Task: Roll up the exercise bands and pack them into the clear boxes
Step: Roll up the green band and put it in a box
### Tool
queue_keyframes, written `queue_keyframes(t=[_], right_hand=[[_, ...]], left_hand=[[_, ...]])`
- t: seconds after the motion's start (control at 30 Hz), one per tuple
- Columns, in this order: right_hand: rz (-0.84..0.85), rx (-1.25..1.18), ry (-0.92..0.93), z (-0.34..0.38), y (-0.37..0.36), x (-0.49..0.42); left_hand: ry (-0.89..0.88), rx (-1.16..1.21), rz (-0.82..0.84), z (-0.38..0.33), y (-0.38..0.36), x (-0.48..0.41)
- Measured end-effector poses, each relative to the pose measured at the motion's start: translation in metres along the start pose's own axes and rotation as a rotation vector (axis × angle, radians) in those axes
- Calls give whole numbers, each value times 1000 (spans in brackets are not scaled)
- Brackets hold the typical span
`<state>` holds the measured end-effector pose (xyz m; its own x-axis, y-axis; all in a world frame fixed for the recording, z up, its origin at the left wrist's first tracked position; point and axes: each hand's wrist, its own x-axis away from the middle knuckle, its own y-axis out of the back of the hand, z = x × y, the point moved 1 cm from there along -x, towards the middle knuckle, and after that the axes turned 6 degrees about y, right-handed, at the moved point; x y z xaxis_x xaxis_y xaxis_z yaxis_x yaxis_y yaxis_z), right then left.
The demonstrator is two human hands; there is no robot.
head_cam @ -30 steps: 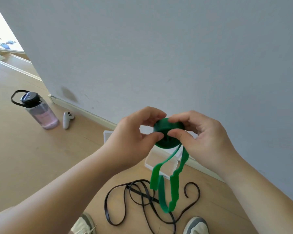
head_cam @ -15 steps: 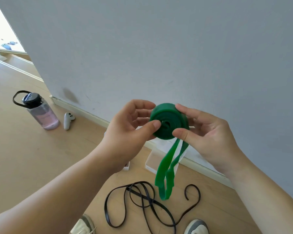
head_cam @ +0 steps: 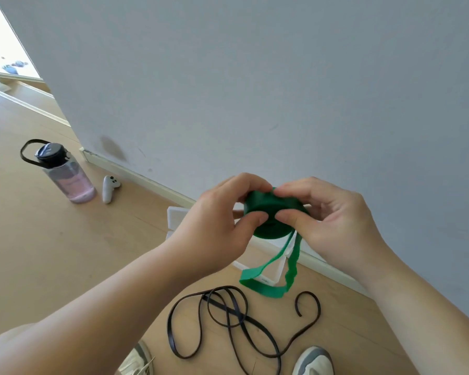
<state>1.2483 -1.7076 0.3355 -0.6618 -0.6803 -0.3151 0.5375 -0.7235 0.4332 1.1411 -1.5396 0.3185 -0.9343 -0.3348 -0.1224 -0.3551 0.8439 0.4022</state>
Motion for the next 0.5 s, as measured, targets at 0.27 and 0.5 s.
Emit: queue_keyframes(t=[0.27,0.5], right_hand=[[-90,-103,-16,6,5,-3],[70,172,138,5,2,-1]], left_hand=[[126,452,-143,-4,0,-3],[-96,-169,-87,0,4,-2]])
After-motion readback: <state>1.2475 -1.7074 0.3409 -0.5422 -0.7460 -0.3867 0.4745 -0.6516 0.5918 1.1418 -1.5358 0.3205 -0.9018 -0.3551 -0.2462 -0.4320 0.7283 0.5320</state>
